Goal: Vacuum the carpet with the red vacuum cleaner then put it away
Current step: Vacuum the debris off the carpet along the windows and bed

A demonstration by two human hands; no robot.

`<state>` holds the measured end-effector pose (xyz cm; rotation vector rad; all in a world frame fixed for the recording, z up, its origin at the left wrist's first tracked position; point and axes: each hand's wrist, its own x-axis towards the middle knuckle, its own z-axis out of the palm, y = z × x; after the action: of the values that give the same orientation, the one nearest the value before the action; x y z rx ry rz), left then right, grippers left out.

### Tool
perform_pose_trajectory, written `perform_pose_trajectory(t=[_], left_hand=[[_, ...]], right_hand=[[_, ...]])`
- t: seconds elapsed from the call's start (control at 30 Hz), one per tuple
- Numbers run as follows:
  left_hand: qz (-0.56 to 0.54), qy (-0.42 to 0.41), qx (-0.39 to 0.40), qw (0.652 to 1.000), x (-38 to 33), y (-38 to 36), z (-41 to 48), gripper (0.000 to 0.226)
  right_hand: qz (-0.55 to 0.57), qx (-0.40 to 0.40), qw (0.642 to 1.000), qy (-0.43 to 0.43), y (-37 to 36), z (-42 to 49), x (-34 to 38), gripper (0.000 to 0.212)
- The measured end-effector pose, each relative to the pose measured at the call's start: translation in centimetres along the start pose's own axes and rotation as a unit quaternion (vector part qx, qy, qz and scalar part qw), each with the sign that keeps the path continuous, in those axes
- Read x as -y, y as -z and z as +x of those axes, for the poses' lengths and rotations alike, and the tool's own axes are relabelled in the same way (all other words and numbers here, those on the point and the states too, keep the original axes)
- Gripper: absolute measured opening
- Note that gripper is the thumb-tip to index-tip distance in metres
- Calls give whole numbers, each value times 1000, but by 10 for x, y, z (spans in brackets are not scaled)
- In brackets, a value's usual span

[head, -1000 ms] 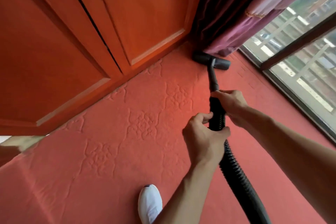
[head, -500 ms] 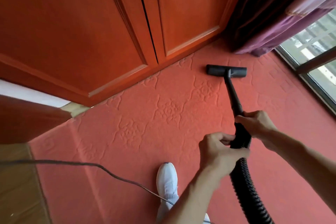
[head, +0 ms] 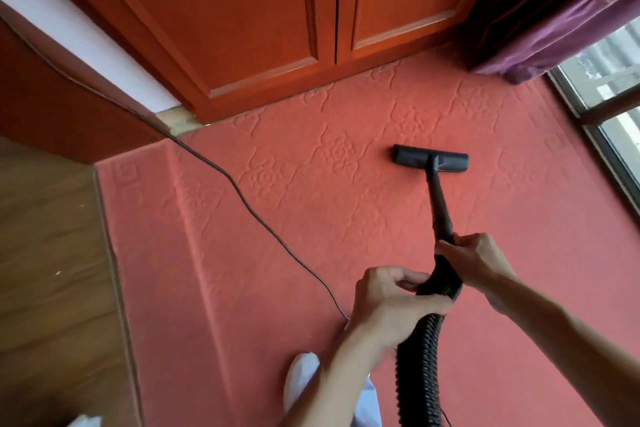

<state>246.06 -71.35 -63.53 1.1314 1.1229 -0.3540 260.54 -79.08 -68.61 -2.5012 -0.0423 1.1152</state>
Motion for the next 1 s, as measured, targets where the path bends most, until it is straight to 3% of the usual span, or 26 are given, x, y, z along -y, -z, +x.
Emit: perform_pose_trajectory(t=[0.17, 0.67, 0.83, 1.0], left_hand=[[-15, 5, -2, 1000, 47, 13, -35, 48], [-19, -111, 27, 993, 174, 59, -201, 35], [6, -187, 63, 980, 210, 80, -282, 37], [0, -236, 33, 971, 238, 80, -345, 36]], right_hand=[[38, -38, 999, -5, -36, -44, -28, 17], [196, -61, 979, -12, -89, -255, -75, 19], [244, -79, 966, 34, -90, -341, -95, 21], [221, -88, 965, 111, -87, -409, -97, 22]])
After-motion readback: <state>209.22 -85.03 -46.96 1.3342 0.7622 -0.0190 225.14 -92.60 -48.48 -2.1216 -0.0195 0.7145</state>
